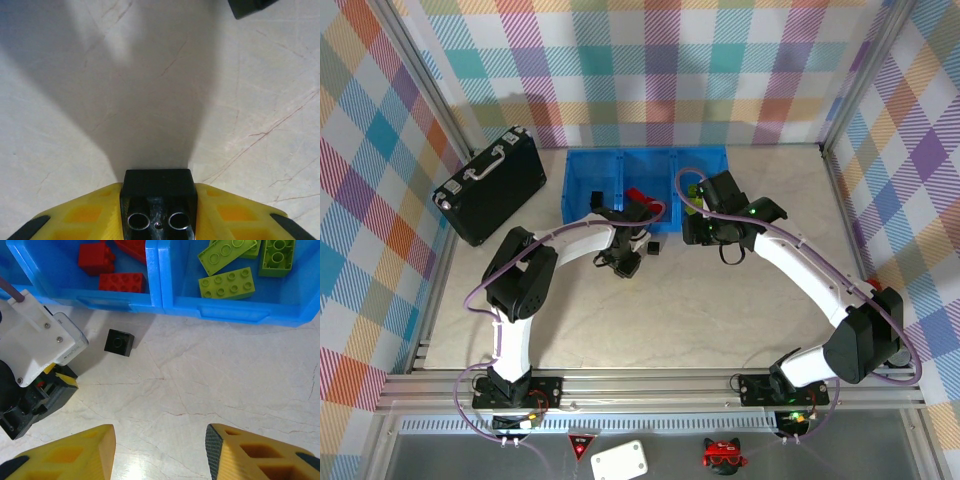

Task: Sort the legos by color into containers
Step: Pick up the lego from the center of the table, then place the lego in the container.

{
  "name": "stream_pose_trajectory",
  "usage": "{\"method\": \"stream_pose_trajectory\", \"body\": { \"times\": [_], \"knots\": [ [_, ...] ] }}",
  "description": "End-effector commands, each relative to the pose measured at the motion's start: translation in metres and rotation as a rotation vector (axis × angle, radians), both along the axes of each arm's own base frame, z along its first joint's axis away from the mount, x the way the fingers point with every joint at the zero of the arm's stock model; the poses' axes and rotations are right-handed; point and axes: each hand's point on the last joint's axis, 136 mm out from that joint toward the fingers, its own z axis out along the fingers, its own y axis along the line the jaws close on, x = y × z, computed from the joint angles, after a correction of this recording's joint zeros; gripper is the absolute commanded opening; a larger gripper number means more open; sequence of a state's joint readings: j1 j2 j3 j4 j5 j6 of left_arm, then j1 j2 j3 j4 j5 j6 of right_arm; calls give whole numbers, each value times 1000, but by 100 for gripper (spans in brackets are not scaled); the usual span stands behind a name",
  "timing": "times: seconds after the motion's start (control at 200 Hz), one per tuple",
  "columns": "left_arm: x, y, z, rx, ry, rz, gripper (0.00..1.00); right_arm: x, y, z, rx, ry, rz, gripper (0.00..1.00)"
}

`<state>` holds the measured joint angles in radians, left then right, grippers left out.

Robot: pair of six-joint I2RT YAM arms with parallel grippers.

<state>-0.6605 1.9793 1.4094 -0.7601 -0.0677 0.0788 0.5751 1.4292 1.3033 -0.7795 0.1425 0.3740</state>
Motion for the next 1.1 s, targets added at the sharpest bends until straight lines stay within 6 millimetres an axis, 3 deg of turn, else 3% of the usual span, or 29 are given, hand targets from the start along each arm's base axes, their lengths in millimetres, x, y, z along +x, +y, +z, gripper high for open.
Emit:
{"method": "stream_pose_trajectory", "body": {
  "times": [0.0, 0.26, 0.54, 0.765, 1.095],
  "knots": [
    [5, 4, 36, -17, -73, 16, 35, -1, -5, 6, -2, -13, -4, 52],
    [25, 24, 72, -58, -153, 123, 35, -2, -5, 8, -1, -17, -2, 52],
    [62, 71, 104, -53, -264, 323, 34, -4, -7, 9, 1, -18, -7, 52],
    [95, 91, 112, -26, -299, 421, 34, -6, -8, 10, -1, -18, -7, 52],
    [139, 87, 105, -110, -269, 500, 34, -9, -12, 8, -14, -14, -8, 52]
  ]
}}
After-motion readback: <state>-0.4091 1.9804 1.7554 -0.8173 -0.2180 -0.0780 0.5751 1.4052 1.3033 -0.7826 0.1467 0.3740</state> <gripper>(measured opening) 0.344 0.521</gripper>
